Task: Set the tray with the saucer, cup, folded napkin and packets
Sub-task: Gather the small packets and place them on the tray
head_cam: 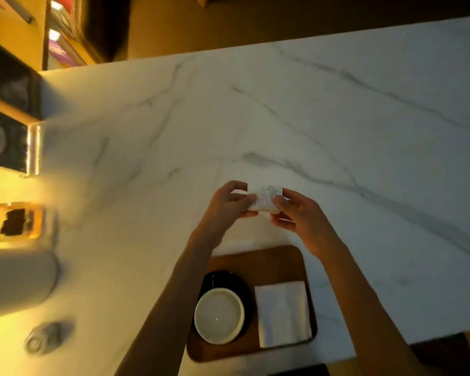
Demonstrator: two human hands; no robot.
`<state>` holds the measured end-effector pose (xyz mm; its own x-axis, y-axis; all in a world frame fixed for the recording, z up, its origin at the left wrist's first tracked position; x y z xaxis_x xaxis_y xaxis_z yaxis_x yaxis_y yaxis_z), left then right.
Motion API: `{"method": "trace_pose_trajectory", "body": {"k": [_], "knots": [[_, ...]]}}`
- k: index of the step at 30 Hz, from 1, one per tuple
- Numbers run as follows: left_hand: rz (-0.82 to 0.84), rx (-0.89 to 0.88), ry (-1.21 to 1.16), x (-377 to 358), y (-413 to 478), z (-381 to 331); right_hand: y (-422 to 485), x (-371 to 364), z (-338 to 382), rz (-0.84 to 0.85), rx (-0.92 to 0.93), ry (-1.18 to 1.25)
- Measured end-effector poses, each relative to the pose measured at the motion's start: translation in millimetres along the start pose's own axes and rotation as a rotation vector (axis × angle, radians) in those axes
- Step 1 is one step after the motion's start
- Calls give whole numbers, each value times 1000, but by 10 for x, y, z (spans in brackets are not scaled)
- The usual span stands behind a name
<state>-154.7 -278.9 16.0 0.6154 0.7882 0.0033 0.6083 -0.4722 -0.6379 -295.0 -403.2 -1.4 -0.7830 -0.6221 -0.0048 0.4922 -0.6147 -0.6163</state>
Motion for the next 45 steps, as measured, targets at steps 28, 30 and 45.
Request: {"method": "trace_pose_trajectory", "body": {"k": [28,30,45], "knots": [[-278,146,262,-499,-898,1062,-705,658,-804,-119,-128,-267],[-290,124,369,-554,-803,1246,-638,658,-994,-184,-78,-329],[-342,5,584,-653,-565,1602,-451,565,-1338,-289,196,-767]]}}
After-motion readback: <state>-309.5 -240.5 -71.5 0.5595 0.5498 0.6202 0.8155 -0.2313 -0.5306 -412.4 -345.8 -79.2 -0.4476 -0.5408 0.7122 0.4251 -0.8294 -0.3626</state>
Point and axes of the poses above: each hand's wrist, its own y-axis towards the middle knuckle, its own x-axis out of the back of the hand, z = x × y, the point moved 1 cm from there along y, towards the middle knuckle, and after that the axes turned 13 degrees about -z, right-handed, at the moved point
